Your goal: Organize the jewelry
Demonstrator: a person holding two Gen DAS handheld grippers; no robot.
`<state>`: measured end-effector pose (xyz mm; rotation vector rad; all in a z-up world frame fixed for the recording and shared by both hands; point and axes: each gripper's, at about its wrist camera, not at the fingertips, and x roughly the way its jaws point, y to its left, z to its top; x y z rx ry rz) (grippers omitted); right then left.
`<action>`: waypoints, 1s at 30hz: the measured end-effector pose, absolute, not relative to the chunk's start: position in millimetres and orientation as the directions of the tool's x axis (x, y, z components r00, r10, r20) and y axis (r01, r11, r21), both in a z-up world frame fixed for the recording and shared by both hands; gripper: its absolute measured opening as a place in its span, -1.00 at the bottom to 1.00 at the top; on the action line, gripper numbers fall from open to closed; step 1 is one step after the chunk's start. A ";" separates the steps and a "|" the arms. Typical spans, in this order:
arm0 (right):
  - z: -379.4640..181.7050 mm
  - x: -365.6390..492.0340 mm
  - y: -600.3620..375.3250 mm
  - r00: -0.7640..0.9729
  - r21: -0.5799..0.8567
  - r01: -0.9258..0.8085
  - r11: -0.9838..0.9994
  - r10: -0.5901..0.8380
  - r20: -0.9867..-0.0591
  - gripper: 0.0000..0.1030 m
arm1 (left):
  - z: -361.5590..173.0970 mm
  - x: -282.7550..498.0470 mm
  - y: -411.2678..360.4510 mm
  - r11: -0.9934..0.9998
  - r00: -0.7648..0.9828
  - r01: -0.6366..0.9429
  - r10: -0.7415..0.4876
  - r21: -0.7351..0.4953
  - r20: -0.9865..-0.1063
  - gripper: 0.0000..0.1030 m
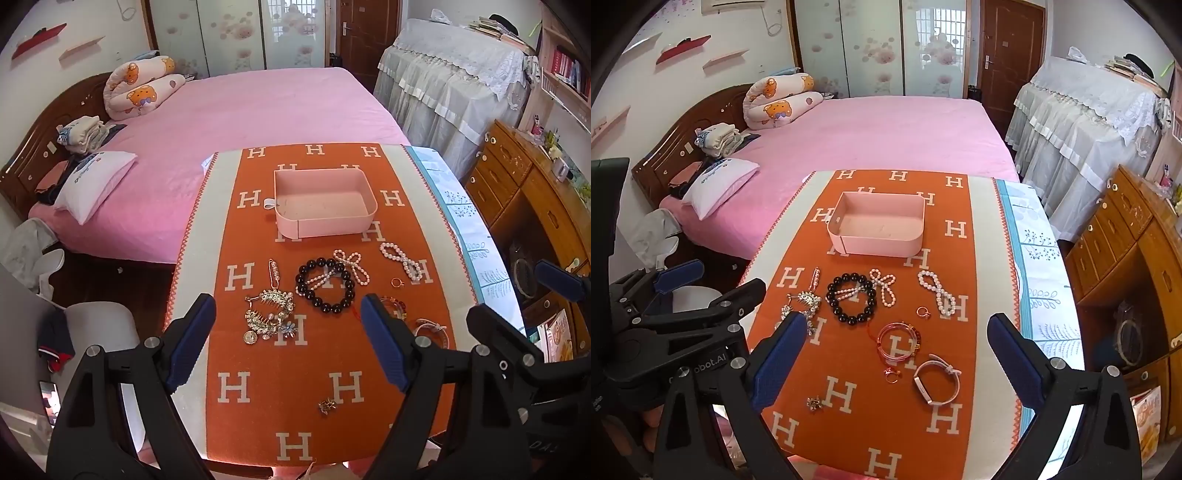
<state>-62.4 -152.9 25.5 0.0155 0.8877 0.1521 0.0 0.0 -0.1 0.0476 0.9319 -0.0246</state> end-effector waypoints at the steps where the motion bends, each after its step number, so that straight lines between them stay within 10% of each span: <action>1: 25.3 -61.7 -152.1 0.622 0.077 -0.127 0.989 0.140 -0.771 0.93 | -0.5 -0.2 0.3 0.999 0.596 0.041 0.000 0.030 -0.803 0.52; 30: 21.9 -63.2 -153.0 0.625 0.074 -0.132 0.988 0.141 -0.768 0.76 | -5.1 2.4 0.0 0.999 0.601 0.045 -0.004 0.029 -0.799 0.52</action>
